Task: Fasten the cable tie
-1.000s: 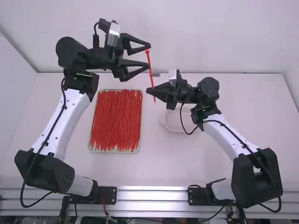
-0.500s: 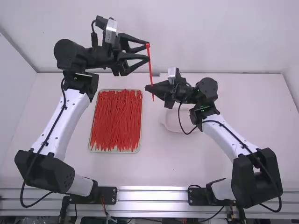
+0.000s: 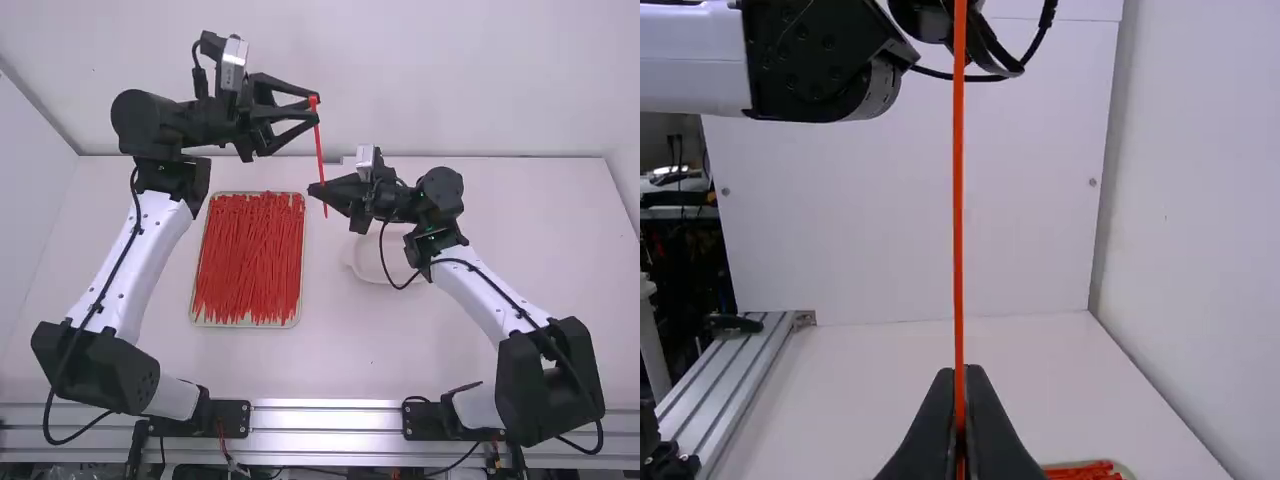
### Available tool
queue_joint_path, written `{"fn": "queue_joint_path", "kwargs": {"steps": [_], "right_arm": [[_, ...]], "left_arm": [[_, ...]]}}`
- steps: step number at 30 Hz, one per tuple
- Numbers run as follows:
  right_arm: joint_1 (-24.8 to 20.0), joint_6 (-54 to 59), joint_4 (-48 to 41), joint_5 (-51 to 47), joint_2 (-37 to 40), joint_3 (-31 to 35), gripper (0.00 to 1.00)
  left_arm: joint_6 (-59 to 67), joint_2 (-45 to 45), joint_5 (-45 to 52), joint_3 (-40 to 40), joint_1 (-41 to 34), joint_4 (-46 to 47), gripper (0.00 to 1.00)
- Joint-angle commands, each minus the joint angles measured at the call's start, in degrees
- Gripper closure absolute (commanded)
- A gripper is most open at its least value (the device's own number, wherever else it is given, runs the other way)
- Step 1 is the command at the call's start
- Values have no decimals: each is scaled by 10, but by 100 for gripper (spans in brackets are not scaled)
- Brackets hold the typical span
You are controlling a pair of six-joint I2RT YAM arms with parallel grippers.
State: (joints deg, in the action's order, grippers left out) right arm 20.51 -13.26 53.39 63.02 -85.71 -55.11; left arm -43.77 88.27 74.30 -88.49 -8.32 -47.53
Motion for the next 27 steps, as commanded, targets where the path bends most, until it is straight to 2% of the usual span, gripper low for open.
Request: {"fn": "queue_joint_path", "kwargs": {"steps": [1, 8, 10, 11, 13, 19, 21, 22, 23, 24, 27], "right_arm": [[6, -2, 3, 0, -2, -14, 100], [8, -2, 4, -1, -2, -14, 100], [8, -2, 4, -1, -2, -14, 100], [8, -2, 4, 0, -2, -14, 100], [8, -2, 4, -1, -2, -14, 100], [8, -3, 4, -1, -2, -14, 100], [8, -2, 2, -1, -2, -14, 91], [8, -2, 2, -1, -2, -14, 83], [6, -2, 2, -1, -2, -14, 28], [3, -2, 3, -1, -2, -14, 1], [-3, -2, 2, 1, -2, -14, 1]], "left_arm": [[-3, -9, -5, -6, -3, 2, 66], [-2, -9, -5, -6, -3, 6, 64], [-2, -9, -4, -6, -3, 5, 79], [-2, -9, -4, -6, -3, 5, 80], [-2, -9, -4, -6, -3, 5, 98], [-2, -9, -4, -6, -1, 10, 98], [-2, -9, -4, -6, 0, 23, 98], [-1, -9, -4, -6, 0, 26, 98], [8, -9, -4, -6, 1, 40, 98], [19, -9, -5, -6, 0, 56, 98], [73, -9, -5, -6, -3, 127, 98]]}}
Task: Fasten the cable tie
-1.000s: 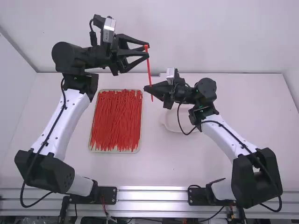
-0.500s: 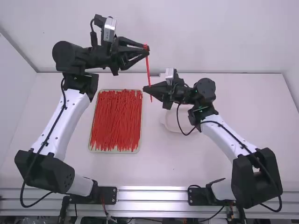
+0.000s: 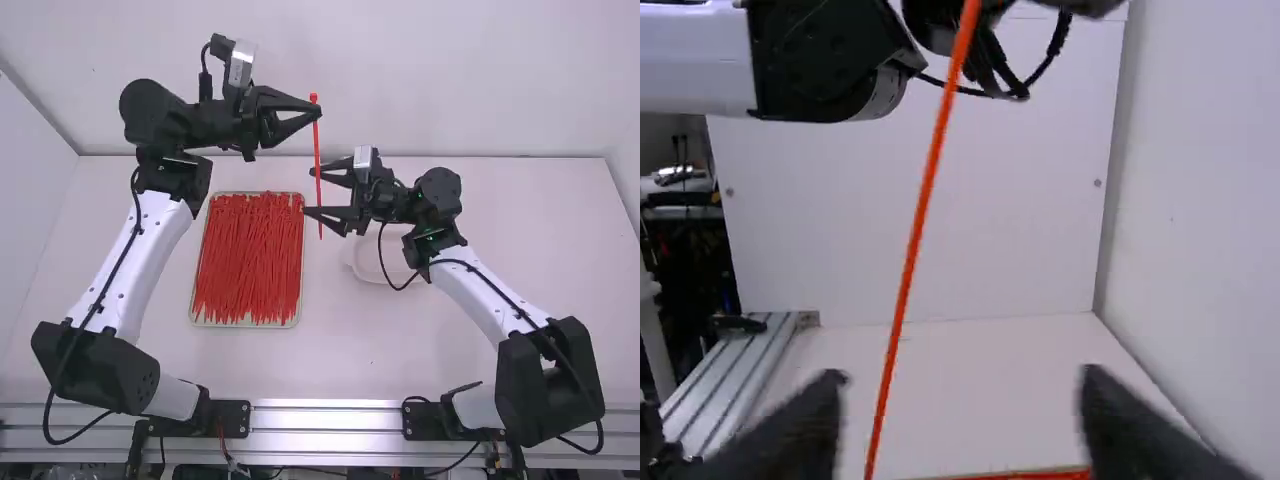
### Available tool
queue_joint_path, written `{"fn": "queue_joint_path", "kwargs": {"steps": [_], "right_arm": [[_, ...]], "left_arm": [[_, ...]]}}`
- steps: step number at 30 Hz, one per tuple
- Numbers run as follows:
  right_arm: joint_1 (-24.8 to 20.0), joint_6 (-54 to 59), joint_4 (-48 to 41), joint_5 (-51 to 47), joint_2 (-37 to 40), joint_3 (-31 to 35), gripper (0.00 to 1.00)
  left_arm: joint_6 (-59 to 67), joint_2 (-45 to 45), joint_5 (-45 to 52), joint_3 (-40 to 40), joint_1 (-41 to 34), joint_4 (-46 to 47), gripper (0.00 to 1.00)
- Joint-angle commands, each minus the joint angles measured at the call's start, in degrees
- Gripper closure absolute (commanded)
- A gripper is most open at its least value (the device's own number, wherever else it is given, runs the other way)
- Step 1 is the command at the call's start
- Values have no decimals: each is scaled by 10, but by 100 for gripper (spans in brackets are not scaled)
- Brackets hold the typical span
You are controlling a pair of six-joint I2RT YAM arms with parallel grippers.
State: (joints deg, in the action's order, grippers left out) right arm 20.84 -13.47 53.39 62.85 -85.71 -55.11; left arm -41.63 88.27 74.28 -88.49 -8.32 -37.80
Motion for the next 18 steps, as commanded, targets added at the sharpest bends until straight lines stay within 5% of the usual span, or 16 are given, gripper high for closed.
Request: {"fn": "queue_joint_path", "kwargs": {"steps": [1, 8, 18], "right_arm": [[-7, 0, 2, 4, -2, -14, 1], [-15, 0, 2, 76, -2, -14, 1], [-82, 34, -34, 183, -2, -14, 1]], "left_arm": [[58, -9, -6, -6, -3, 38, 98], [156, -9, -64, -6, 11, 223, 98], [135, 22, -64, -7, 33, 211, 98]]}}
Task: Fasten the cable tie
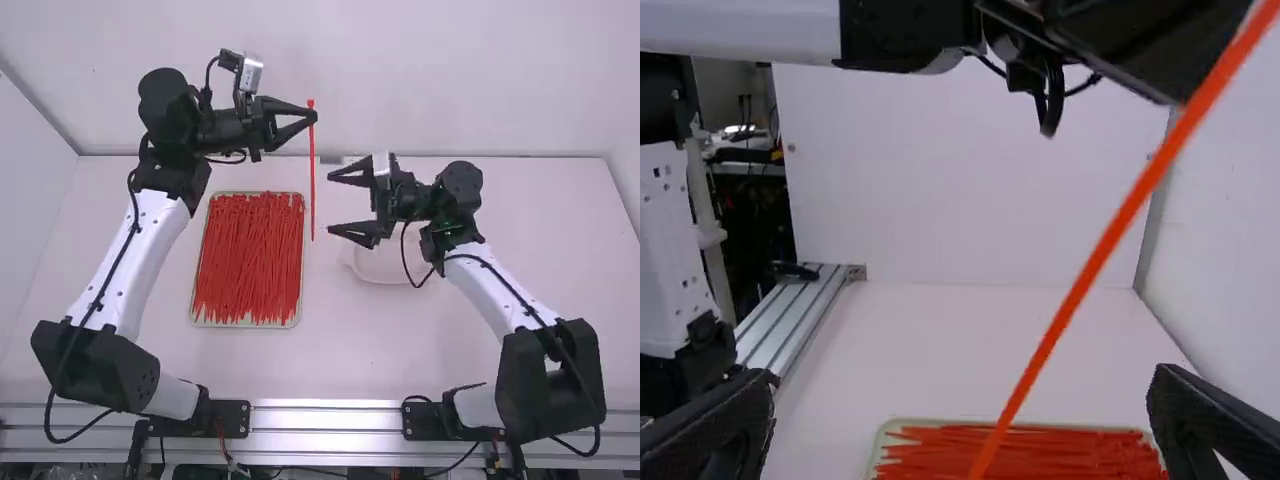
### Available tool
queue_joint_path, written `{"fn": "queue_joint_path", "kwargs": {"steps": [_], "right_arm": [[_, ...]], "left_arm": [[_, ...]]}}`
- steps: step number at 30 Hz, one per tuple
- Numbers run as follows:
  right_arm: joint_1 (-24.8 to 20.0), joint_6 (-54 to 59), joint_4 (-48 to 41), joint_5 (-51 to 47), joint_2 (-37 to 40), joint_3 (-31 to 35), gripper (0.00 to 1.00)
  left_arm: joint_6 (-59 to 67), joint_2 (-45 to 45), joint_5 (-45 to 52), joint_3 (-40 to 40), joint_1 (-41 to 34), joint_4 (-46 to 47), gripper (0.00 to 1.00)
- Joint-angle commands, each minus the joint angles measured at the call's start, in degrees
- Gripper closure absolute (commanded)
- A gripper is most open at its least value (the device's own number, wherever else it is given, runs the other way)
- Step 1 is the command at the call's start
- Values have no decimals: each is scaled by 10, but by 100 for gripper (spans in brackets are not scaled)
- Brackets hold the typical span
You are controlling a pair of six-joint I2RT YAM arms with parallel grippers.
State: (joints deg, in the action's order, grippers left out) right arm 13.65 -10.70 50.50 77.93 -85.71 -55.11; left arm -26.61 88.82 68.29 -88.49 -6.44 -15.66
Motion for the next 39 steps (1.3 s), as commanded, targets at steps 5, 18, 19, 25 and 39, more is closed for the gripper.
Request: {"fn": "queue_joint_path", "kwargs": {"steps": [5, 18, 19, 25, 39], "right_arm": [[-17, 74, -49, 35, -2, -14, 1], [14, 490, -202, 35, -2, -8, 1], [13, 504, -201, 35, -2, -6, 1], [-2, 673, -197, 35, -2, 24, 1], [-13, 1082, -185, 91, -2, 116, 1]], "left_arm": [[-102, 61, -2, -13, 39, -75, 98], [-131, 167, -2, -96, 41, 74, 98], [-130, 169, -2, -96, 41, 78, 98], [-119, 173, 16, -96, 41, 139, 98], [-203, 173, 14, -96, 29, 246, 98]]}}
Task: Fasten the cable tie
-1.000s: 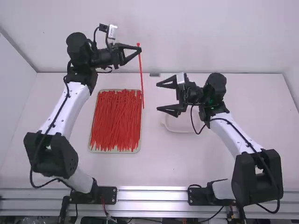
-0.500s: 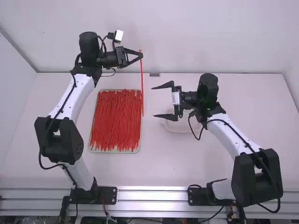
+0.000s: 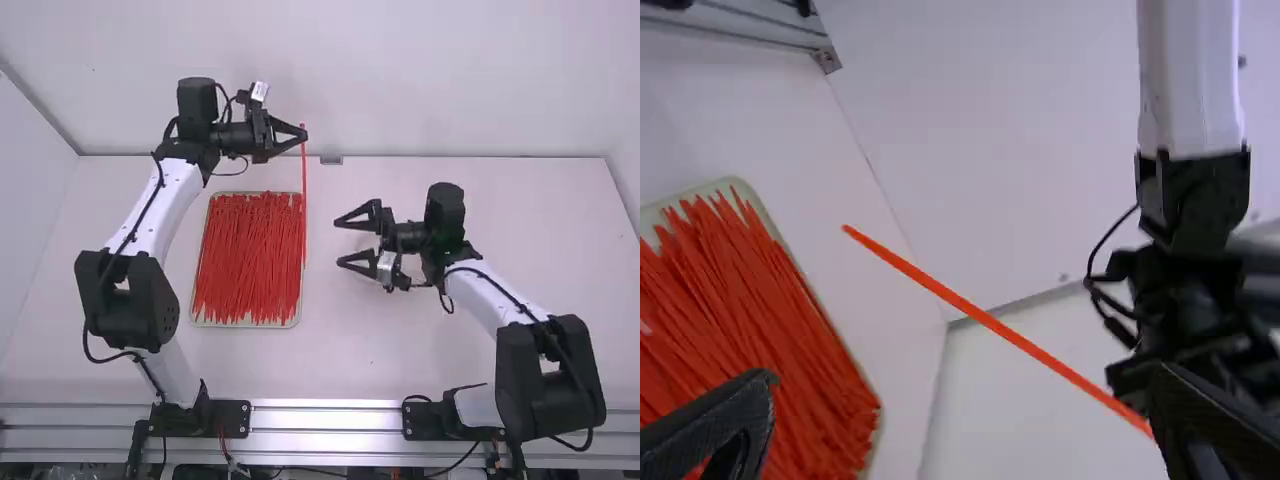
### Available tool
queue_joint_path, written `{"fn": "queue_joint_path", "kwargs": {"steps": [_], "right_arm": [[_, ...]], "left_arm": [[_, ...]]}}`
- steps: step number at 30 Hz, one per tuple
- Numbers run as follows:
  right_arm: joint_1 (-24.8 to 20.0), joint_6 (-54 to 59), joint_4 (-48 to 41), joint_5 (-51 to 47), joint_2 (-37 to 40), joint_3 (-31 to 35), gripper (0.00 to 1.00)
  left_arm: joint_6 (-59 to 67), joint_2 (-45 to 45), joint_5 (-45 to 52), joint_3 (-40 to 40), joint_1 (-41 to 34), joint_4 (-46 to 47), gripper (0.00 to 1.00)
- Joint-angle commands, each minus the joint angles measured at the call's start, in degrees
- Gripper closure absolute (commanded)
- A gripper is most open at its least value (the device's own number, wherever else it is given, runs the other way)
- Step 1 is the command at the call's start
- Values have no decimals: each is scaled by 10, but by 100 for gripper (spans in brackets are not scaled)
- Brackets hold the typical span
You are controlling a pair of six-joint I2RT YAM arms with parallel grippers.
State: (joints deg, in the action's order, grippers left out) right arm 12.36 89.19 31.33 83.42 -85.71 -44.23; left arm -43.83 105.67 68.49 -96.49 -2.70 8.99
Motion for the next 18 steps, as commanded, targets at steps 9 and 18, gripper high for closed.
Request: {"fn": "queue_joint_path", "kwargs": {"steps": [9, 18], "right_arm": [[17, 81, 48, 60, -1, 11, 1], [15, 41, 130, 59, -1, 11, 3]], "left_arm": [[-99, 4, 6, -16, -24, 7, 98], [-130, 4, -6, -9, -31, 24, 98]]}}
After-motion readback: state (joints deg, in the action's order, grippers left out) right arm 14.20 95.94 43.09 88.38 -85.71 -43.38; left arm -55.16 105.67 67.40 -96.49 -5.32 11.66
